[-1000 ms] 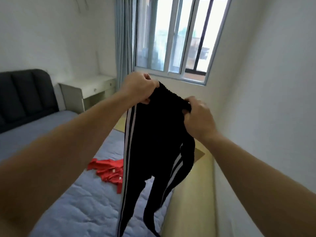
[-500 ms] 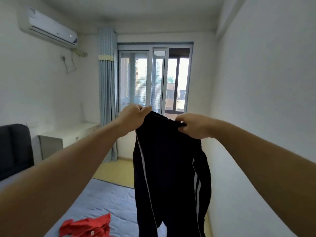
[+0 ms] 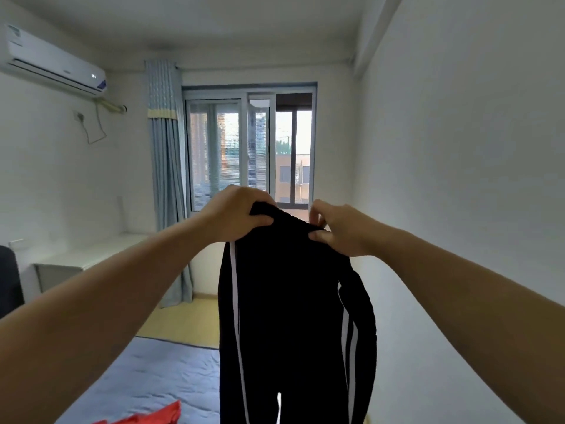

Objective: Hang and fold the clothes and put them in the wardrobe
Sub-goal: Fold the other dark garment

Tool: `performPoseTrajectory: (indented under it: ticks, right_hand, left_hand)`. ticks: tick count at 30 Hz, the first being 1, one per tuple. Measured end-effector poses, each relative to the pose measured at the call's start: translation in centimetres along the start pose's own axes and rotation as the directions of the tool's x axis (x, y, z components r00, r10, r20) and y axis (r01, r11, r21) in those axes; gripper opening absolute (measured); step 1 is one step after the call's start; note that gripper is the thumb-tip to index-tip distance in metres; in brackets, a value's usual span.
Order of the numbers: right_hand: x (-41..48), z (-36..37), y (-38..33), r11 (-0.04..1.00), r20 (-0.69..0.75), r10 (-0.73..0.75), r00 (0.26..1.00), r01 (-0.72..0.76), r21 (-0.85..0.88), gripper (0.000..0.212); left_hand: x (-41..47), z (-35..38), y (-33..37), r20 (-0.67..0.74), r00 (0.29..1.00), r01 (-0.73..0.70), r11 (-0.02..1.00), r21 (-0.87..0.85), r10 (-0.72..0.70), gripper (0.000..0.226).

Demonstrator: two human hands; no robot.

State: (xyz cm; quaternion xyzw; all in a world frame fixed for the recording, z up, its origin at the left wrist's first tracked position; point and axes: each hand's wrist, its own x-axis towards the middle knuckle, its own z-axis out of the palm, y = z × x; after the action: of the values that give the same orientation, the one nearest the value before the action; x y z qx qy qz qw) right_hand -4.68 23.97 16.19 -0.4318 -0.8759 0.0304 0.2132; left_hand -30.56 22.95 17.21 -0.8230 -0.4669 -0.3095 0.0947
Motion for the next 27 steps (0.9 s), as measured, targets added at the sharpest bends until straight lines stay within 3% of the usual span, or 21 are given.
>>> performPoseTrajectory:
  ticks: [5, 10, 14, 17, 21, 24, 27]
  right_hand:
    - [-0.4, -0.3, 0.8, 0.999, 0.016, 0.035, 0.999, -0.036, 0.037, 0.018]
    - [0.2, -0.8, 0.6, 0.999, 0.014, 0.046, 0.999, -0.046, -0.007, 0.017]
    - [0.9, -1.3, -0.2, 0.977, -0.215, 0.19, 0.958, -0.161, 0.142, 0.023]
    - [1.9, -1.1, -1.0, 0.948, -0.34, 0.31, 0.888, -0.26, 0.184, 0.015]
    - [2.6, -1.0, -1.6, 0.936, -0.425, 0.346, 0.836, -0.335, 0.104, 0.006]
    - [2.9, -1.2, -1.7, 0.931, -0.448, 0.357, 0.82, -0.352, 0.098, 0.002]
    - [2.8, -1.4, -1.7, 0.924, -0.446, 0.376, 0.812, -0.363, 0.118, 0.011]
  left_hand:
    - [0.6, 0.7, 0.7, 0.122, 0.99, 0.068, 0.997, 0.03, -0.072, 0.018]
    - [0.5, 1.1, 1.1, 0.108, 0.994, 0.005, 0.994, -0.105, 0.006, 0.032]
    - [0.0, 2.1, 2.6, 0.085, 0.993, -0.082, 0.995, -0.063, 0.087, 0.02]
    - [-0.6, 3.5, 4.9, 0.1, 0.992, 0.09, 0.985, -0.148, -0.075, 0.031]
    - [-0.8, 3.9, 7.5, 0.168, 0.944, 0.329, 0.842, -0.428, -0.284, 0.024]
    - [-1.3, 3.6, 8.6, 0.209, 0.961, 0.264, 0.84, -0.475, -0.183, 0.059]
    - [-1.3, 4.3, 9.3, 0.214, 0.972, 0.173, 0.914, -0.367, -0.098, 0.032]
